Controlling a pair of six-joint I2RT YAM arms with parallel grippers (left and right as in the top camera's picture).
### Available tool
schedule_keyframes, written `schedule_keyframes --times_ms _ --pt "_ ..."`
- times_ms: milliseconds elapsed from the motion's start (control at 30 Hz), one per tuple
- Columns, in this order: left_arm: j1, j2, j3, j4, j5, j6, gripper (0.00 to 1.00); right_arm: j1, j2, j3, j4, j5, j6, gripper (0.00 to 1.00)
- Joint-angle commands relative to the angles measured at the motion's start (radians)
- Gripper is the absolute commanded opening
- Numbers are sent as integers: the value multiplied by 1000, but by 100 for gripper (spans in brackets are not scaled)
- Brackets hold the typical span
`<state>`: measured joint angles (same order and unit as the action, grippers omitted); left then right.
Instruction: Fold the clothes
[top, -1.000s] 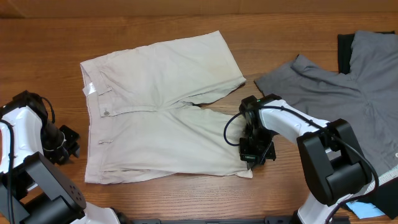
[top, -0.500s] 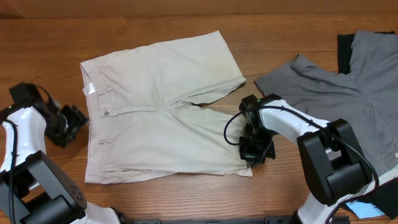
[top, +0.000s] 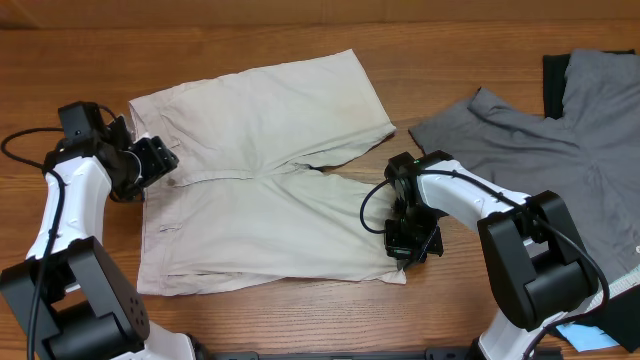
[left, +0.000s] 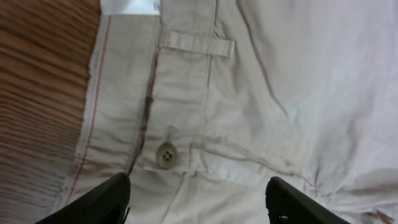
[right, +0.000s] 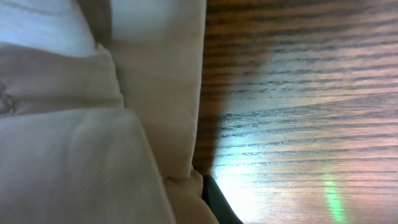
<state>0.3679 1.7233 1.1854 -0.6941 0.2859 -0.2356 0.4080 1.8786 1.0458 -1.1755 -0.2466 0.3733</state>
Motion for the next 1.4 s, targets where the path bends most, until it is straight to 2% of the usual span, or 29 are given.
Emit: schedule_keyframes --times_ms 0,300,533,633,667,733,800,1167,1367 --pt "-2 47 6 3 -33 -3 73 -5 -5 -3 -3 22 9 6" --pt "-3 156 6 12 -27 -3 68 -5 -5 -3 -8 22 10 6" --pt "-4 157 6 20 3 21 45 -5 -5 -3 -12 22 10 6" --pt "-4 157 6 20 2 35 41 -5 -5 -3 -12 22 10 6" --pt "-4 158 6 20 -2 35 41 -5 -5 -3 -12 22 10 6" --pt "-4 163 6 22 -40 34 50 -5 -5 -3 -13 22 10 6" --pt "-4 172 6 30 -76 34 55 -5 -5 -3 -17 22 9 6" --pt "-40 186 6 71 -29 50 55 -5 -5 -3 -20 22 10 6" --pt "-57 186 6 75 23 56 51 -5 -5 -3 -23 22 10 6"
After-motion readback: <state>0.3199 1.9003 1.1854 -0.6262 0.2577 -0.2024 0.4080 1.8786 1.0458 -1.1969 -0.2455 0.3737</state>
